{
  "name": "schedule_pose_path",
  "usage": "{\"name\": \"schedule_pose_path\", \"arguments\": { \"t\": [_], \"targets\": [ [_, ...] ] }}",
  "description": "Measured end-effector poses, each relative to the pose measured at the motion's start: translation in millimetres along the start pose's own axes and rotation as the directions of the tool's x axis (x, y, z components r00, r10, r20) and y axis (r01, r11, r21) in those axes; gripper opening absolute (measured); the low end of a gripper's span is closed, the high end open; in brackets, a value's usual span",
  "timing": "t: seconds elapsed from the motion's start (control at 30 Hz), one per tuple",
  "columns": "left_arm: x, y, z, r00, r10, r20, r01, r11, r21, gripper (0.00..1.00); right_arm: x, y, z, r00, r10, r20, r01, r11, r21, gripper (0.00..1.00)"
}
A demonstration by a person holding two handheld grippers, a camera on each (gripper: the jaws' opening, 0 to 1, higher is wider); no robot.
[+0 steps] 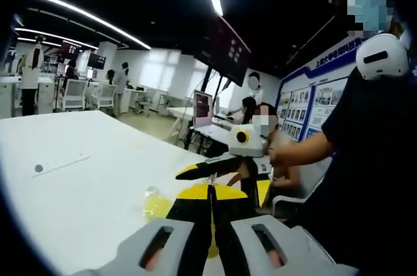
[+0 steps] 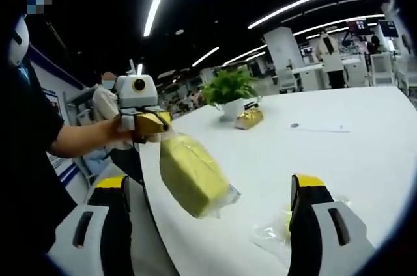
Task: Compare the silicone blocks by pressing each to a similar depth, holding the contact briefly, and releasing to observe deformation and rebound differences across the visible hardness samples.
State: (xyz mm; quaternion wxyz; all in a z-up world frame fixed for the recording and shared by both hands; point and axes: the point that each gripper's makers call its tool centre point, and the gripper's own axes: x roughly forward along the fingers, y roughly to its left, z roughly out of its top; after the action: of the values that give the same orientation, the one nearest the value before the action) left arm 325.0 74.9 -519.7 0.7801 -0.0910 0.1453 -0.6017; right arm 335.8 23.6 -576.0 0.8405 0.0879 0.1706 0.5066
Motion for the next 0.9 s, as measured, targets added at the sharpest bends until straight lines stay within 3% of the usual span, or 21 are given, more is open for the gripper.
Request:
{"name": "schedule_pose_path", "arguments": {
  "t": [0.27, 0.37, 0.5, 0.6, 0.67, 0.77, 0.9],
  "targets": [
    [-3, 11.3, -19.3, 0.999, 0.032, -0.008, -0.032, 0.998, -0.053, 0.0, -20, -19, -6.0, 0.998, -0.057, -0.017, 0.057, 0.998, 0.008, 0.95],
    [-4, 25.5, -33.8, 0.997, 0.076, -0.013, -0.077, 0.993, -0.091, 0.0, -27, -13, -20.4, 0.996, -0.017, -0.093, 0.022, 0.999, 0.045, 0.82],
    [-2, 39.8, -65.1, 0.991, 0.11, -0.074, -0.12, 0.983, -0.141, 0.0, -31, -13, -20.1, 0.997, -0.043, -0.062, 0.044, 0.999, 0.01, 0.91],
    [-3, 49.3, -78.9, 0.988, 0.132, -0.083, -0.144, 0.976, -0.162, 0.0, -35, -14, -22.1, 0.997, -0.05, -0.061, 0.051, 0.998, 0.026, 0.89],
    [-6, 57.7, -73.3, 0.988, 0.157, -0.008, -0.154, 0.957, -0.244, 0.0, -38, -14, -23.2, 0.997, -0.054, -0.061, 0.056, 0.998, 0.024, 0.88],
    [-13, 70.1, -72.0, 0.98, 0.198, 0.024, -0.187, 0.951, -0.246, 0.0, -42, -16, -24.9, 0.996, -0.062, -0.061, 0.064, 0.998, 0.024, 0.87],
    [-28, 95.7, -70.6, 0.952, 0.301, 0.058, -0.27, 0.913, -0.305, 0.0, -47, -17, -26.5, 0.995, -0.078, -0.058, 0.08, 0.996, 0.031, 0.87]
  ]
}}
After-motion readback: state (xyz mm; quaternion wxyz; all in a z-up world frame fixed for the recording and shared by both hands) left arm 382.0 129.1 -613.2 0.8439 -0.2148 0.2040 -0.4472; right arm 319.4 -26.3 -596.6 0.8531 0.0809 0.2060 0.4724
